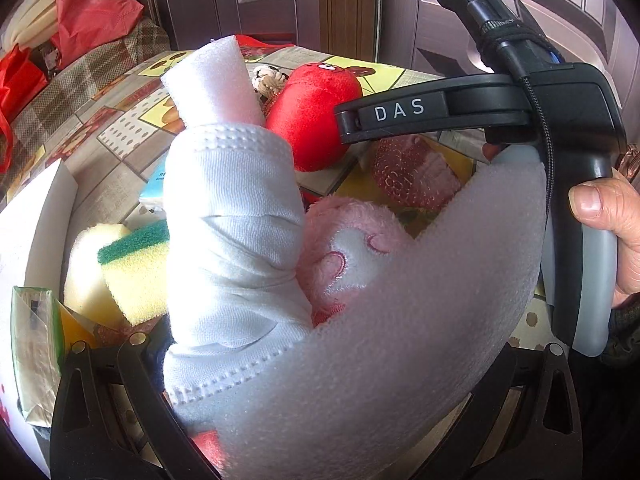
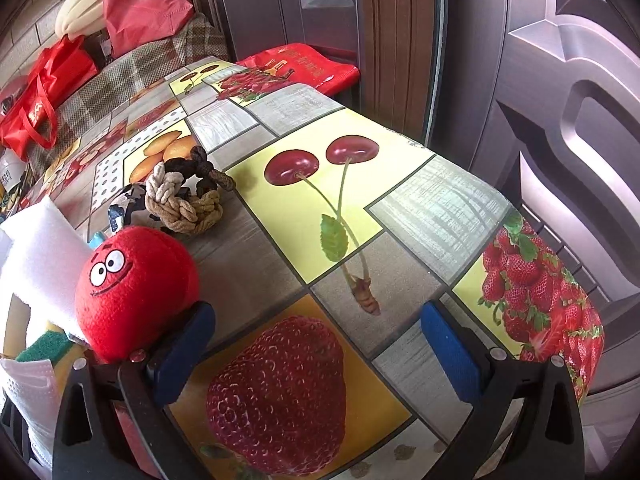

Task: Organize soft objects

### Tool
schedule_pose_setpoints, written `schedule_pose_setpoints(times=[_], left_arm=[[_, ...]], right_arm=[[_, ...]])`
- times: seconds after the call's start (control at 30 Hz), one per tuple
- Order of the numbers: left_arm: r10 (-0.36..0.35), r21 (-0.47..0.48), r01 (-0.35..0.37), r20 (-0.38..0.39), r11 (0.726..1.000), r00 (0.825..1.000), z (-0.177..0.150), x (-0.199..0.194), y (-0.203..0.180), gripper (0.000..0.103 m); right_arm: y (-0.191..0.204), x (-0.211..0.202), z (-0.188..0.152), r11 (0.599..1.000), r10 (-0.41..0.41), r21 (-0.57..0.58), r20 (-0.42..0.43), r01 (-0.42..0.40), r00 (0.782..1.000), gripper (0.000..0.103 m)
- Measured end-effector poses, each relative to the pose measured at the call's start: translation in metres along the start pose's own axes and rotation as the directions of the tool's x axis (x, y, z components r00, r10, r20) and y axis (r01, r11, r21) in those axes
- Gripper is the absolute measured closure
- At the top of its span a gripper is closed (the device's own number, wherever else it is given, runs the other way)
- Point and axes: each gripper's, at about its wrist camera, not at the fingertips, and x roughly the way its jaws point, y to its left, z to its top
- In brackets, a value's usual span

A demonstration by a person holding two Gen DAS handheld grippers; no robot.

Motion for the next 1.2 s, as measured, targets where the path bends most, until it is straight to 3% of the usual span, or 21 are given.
schedule_pose_setpoints(times=[1.2], left_arm=[[0.000,0.000,0.000,0.000,1.000,1.000,0.0014,0.0018,-0.0013,0.001]], right_arm=[[0.0000,-0.0010,-0.0001,1.000,0.002,0.003,0.002,-0.002,1.000,0.000]])
